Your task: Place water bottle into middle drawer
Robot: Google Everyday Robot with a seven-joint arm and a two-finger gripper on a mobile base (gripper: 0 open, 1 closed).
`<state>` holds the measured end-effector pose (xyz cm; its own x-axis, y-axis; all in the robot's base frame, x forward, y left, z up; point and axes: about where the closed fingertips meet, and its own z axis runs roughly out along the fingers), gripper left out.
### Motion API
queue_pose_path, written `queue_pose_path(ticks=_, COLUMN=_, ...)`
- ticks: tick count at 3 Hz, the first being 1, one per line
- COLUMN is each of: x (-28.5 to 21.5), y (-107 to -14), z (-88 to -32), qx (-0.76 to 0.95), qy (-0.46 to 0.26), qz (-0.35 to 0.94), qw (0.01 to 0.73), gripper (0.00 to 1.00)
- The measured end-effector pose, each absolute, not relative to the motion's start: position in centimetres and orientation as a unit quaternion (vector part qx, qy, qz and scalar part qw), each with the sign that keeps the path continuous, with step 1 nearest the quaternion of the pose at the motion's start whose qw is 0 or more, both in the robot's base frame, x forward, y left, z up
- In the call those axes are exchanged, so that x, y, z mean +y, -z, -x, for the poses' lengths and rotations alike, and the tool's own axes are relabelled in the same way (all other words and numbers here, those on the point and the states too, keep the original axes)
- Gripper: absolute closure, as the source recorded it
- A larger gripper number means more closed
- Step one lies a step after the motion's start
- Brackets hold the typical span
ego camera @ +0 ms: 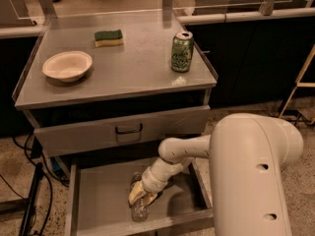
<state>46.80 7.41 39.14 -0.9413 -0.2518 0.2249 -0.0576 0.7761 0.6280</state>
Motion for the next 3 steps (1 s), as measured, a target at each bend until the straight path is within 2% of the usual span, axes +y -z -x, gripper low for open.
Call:
queue_pose_path(ticks=1, x=7.42, y=-39.14, z=-46.80, qx=-0.930, qy=0.324, qz=-0.083, qw=0.150, gripper=0.60)
queue_pose_path(ticks=2, x=7.42, y=-39.14, z=-46.80, qx=-0.930, qy=0.324, qz=-0.083, qw=0.150, gripper=0.29)
queue_pose_path(ticks=3, x=7.42, y=-39.14, z=-46.79, qx=-0.930, qy=0.324, qz=-0.083, qw=0.150, gripper=0.05)
